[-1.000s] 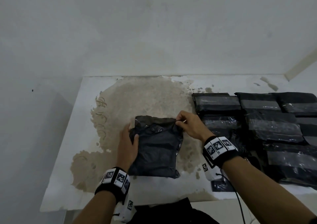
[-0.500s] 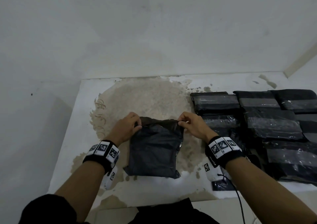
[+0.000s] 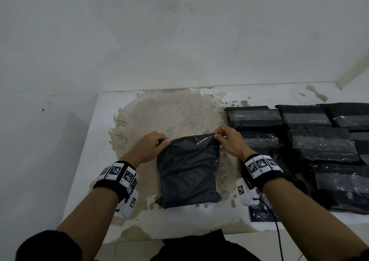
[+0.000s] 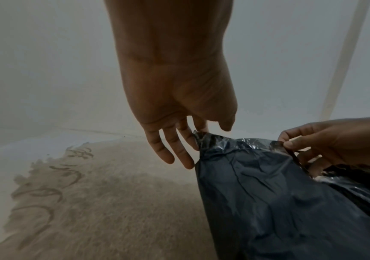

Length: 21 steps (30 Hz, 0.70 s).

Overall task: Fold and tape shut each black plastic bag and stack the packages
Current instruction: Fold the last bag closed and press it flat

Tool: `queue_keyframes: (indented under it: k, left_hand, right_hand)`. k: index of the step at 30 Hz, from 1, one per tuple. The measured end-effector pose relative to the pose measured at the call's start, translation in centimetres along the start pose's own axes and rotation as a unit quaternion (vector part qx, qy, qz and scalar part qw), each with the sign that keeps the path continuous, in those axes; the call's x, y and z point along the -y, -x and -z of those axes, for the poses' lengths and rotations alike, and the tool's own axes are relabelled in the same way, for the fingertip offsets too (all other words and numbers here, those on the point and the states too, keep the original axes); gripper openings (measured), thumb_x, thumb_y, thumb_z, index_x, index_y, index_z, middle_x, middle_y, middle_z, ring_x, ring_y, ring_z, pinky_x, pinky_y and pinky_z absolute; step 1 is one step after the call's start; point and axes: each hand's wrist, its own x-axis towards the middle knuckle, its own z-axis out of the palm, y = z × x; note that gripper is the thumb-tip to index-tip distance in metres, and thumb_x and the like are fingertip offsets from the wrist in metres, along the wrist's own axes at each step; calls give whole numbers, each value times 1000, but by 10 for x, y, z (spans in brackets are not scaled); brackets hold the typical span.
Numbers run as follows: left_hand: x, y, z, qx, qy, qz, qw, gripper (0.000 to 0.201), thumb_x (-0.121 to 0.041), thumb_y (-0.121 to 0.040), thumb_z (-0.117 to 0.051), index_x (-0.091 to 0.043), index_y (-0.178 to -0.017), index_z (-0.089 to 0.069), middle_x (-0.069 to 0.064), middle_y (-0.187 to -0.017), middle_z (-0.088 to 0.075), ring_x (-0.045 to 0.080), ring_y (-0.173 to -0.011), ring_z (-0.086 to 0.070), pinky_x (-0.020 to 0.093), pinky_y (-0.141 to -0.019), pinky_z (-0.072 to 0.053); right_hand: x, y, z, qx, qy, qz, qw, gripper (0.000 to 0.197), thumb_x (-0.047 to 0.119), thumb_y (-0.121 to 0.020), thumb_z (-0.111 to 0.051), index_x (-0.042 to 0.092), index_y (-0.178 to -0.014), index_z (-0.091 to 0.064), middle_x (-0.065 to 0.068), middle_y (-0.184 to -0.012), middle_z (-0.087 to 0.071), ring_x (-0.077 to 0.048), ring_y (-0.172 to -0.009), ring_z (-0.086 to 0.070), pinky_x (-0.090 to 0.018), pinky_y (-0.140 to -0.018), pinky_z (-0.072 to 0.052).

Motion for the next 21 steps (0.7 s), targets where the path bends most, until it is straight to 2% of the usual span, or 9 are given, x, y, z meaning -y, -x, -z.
queue_keyframes:
  k: [3, 6, 10, 12, 15, 17, 21]
  left_hand:
    - [-3, -1, 1, -9, -2, -13, 1000, 21, -31, -102, -54, -17, -102, -69, 4, -99, -59, 21, -90, -55, 39, -85, -48]
    - [-8, 0, 0, -2, 7, -36, 999, 6, -24, -97, -64, -20, -93, -64, 1, -95, -59, 19, -86, -56, 37, -81, -50]
    - [-17, -2, 0, 13, 59, -7, 998, 13, -16, -95, -66, -22, -90, -54, 5, -91, -63, 17, -75, -54, 28, -69, -43]
    - [-18, -3, 1, 2, 78, 9, 997, 15, -16, -95, -65, -22, -90, -52, 6, -89, -63, 18, -72, -55, 32, -67, -45]
    - [-18, -1, 2, -36, 122, 29, 991, 16, -18, -97, -64, -24, -88, -52, 2, -93, -65, 17, -81, -61, 40, -72, -53]
    - [-19, 1, 1, -50, 143, 45, 987, 14, -18, -98, -63, -23, -89, -53, 1, -97, -66, 14, -88, -62, 37, -69, -54]
    - [-19, 2, -4, -60, 174, 45, 982, 12, -16, -96, -66, -20, -92, -55, 2, -91, -71, 1, -66, -59, 22, -61, -43]
  right_hand:
    - [-1, 2, -1, -10, -11, -4, 1000, 5, 16, -100, -60, 17, -97, -64, -4, -92, -69, -29, -90, -68, -49, -77, -61]
    - [-2, 7, -1, -17, -22, -17, 999, 8, 17, -101, -57, 18, -95, -62, -7, -93, -68, -32, -91, -68, -47, -76, -61]
    - [-1, 10, -4, -28, -20, -23, 999, 7, 20, -102, -56, 20, -95, -58, -7, -93, -67, -26, -87, -65, -34, -72, -53]
    - [0, 11, -6, -15, -33, -20, 999, 7, 24, -101, -58, 24, -94, -55, -8, -93, -67, -22, -82, -63, -31, -67, -49]
    - [0, 10, -5, -14, -50, -14, 999, 16, 21, -101, -59, 29, -89, -53, -7, -90, -65, -20, -78, -60, -27, -61, -46]
    - [1, 10, -4, -24, -59, -12, 998, 18, 19, -101, -59, 29, -88, -53, -6, -88, -65, -20, -78, -60, -28, -61, -48]
    - [-1, 10, -6, -56, -73, -14, 996, 12, 15, -101, -58, 23, -93, -54, -2, -85, -60, -16, -74, -56, -29, -64, -46]
